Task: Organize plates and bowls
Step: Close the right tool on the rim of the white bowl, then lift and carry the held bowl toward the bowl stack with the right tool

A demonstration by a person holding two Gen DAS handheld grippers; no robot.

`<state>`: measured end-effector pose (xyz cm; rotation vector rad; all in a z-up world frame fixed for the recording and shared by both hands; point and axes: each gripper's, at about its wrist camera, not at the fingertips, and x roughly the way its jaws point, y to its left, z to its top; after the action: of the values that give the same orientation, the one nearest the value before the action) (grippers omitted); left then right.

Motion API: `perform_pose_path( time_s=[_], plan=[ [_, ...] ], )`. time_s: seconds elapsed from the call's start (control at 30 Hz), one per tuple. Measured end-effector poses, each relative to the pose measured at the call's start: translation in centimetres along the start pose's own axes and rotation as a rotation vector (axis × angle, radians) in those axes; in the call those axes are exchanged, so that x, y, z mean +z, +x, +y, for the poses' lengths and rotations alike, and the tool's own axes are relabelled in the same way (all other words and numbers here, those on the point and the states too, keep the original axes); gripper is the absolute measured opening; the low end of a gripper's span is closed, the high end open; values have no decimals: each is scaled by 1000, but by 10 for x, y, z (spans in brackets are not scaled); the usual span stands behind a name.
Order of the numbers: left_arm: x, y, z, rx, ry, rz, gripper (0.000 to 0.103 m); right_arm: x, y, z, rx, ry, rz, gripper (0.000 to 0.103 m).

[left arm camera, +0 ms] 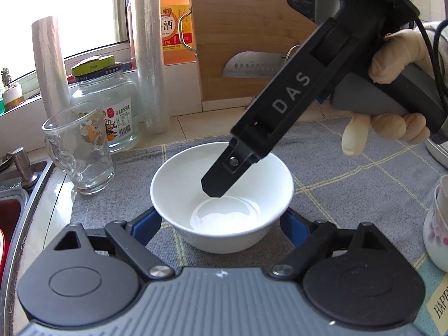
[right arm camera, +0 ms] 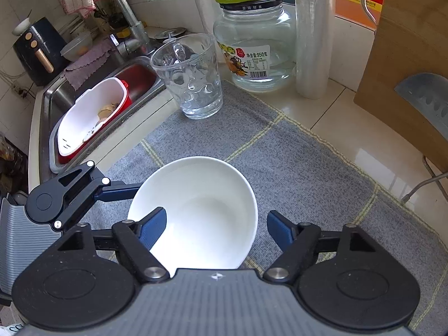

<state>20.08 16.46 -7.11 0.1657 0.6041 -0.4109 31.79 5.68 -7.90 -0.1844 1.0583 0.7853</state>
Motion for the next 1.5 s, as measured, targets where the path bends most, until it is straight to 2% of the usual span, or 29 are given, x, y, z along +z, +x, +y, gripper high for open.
perform_pose_path(
  time_s=[0.17,0.53,0.8,1.5],
  plan=[
    [0,0,2,-6,3,1,91,1,0,-1,24,8,2,72],
    [2,-1,0,-12,21,23,91,-2,-7,1,34,23,-7,72],
    [5,-17,-8,-25,49,32,91,-13,-24,9,34,28,-19,72],
    [15,-77,-61,-65,112,6,91,-67,-100,30,33,68,-105,72]
  ],
)
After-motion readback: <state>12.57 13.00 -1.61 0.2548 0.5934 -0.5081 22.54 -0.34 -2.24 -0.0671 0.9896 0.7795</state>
